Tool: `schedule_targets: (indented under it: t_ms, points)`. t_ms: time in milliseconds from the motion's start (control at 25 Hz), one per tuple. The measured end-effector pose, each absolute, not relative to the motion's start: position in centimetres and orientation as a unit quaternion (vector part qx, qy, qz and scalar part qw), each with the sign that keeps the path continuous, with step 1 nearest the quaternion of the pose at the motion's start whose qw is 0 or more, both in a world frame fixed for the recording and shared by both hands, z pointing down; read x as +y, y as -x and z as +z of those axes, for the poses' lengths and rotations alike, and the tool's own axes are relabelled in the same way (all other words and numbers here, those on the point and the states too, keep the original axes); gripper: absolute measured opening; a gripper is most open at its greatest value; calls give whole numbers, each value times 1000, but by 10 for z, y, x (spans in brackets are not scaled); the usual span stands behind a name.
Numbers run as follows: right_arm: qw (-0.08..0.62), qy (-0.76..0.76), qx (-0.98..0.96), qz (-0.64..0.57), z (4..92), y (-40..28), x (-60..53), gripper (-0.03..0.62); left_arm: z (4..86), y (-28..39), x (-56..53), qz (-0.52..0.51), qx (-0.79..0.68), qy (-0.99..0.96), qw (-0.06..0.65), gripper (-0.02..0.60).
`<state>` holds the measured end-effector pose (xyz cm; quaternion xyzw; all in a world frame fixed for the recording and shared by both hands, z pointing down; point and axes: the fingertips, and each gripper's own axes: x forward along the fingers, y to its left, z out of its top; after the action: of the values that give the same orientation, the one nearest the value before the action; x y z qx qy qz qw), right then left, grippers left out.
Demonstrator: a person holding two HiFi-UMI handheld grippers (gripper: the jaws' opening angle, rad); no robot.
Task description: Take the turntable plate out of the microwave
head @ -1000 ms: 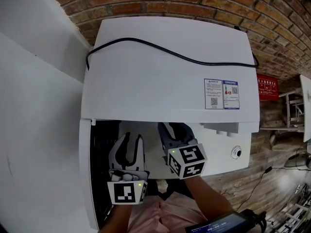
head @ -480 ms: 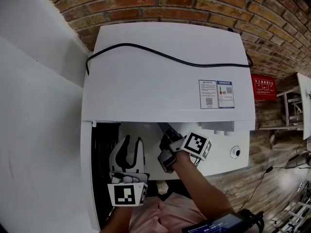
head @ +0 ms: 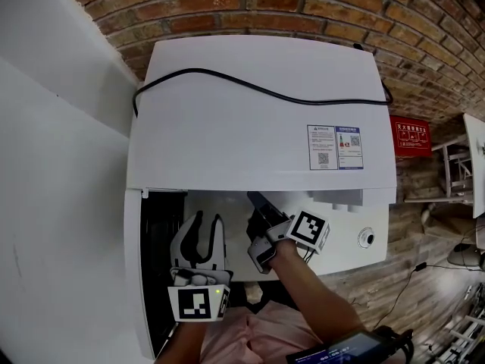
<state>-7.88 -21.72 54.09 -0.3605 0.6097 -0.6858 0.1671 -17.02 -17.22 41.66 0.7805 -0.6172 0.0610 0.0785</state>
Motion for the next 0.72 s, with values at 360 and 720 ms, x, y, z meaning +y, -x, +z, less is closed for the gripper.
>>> schedule_targets:
  t_ms: [360, 720]
  points:
    - [172, 359, 608, -687, 540, 70, -192, 29, 413, 165, -168, 60, -617, -781, 74, 123]
    - [160, 370, 611, -682, 545, 61, -177, 40, 412, 162, -160, 59, -616, -782, 72, 123]
